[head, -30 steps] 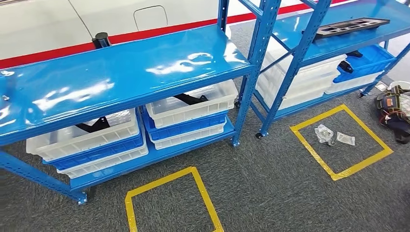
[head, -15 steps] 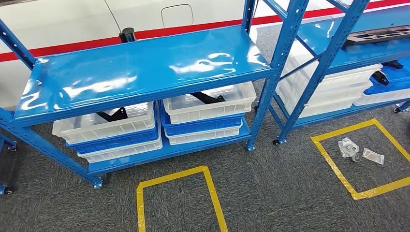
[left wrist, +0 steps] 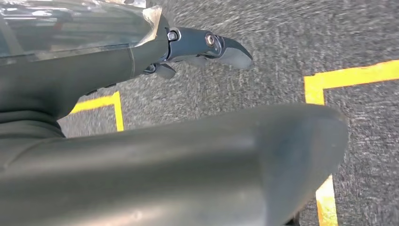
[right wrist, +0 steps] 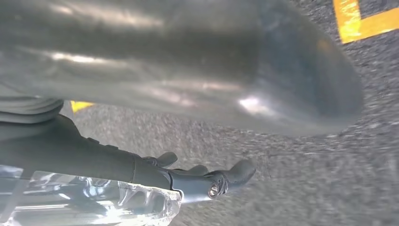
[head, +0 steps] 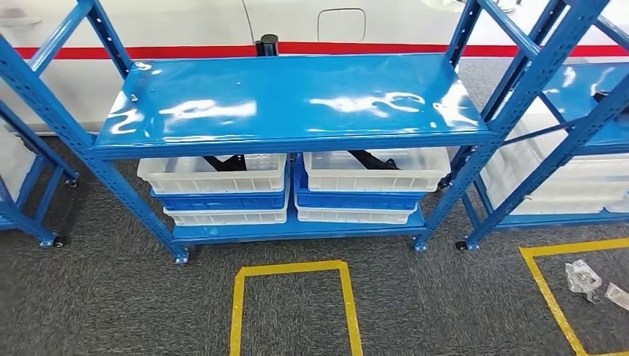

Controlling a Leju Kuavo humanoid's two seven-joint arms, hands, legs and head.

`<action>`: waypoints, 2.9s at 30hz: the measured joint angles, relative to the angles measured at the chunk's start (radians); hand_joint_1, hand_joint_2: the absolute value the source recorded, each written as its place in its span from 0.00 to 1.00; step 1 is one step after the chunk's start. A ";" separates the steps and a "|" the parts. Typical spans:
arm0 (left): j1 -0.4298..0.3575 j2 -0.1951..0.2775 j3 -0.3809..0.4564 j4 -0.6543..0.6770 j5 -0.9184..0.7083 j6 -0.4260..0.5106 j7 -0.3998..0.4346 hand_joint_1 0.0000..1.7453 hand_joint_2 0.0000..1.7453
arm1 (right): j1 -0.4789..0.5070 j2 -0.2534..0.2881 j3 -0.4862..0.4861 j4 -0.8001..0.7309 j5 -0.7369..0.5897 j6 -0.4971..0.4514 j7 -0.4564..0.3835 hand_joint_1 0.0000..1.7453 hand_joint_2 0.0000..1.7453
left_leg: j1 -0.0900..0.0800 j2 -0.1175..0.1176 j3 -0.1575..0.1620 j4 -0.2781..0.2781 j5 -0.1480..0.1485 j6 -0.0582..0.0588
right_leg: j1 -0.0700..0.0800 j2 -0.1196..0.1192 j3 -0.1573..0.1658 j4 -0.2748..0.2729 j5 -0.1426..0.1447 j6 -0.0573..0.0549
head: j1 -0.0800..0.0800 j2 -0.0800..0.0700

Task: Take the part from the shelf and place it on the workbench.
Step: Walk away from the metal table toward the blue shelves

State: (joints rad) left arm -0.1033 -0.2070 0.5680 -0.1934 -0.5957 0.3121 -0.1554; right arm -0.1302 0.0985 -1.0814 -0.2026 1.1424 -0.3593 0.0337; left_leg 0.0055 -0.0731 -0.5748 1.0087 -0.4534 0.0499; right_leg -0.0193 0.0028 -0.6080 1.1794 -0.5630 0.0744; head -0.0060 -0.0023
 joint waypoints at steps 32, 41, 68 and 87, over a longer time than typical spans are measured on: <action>0.003 0.002 0.018 0.000 0.003 0.005 -0.007 0.00 0.00 | -0.015 0.000 0.001 0.000 0.006 -0.008 -0.021 0.00 0.00 | -0.014 0.080 0.003 0.007 -0.017 -0.023 | 0.008 -0.025 0.082 -0.187 0.073 -0.036 | -0.005 0.000; 0.003 0.002 0.020 0.000 0.003 0.005 -0.007 0.00 0.00 | -0.015 0.000 0.001 0.000 0.008 -0.008 -0.019 0.00 0.00 | -0.012 0.080 0.004 0.007 -0.017 -0.021 | 0.009 -0.025 0.082 -0.187 0.073 -0.029 | -0.005 0.000; 0.002 0.006 0.012 0.000 -0.042 0.012 0.044 0.00 1.00 | 0.005 0.022 0.001 0.000 0.004 0.041 0.013 0.00 1.00 | -0.011 0.080 0.005 0.007 -0.016 -0.021 | 0.010 -0.025 0.083 -0.187 0.073 -0.029 | -0.005 0.000; 0.008 0.019 0.004 0.000 -0.027 0.019 0.104 0.00 1.00 | 0.027 0.033 0.019 -0.001 -0.024 0.062 0.018 0.00 1.00 | -0.011 0.080 0.005 0.007 -0.016 -0.021 | 0.010 -0.025 0.083 -0.187 0.073 -0.029 | -0.005 0.000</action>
State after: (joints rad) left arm -0.0949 -0.1884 0.5723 -0.1936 -0.6226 0.3311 -0.0512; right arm -0.1036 0.1312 -1.0628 -0.2033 1.1186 -0.2971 0.0513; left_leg -0.0058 0.0069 -0.5699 1.0153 -0.4698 0.0285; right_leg -0.0095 -0.0223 -0.5253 0.9925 -0.4901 0.0453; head -0.0109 -0.0023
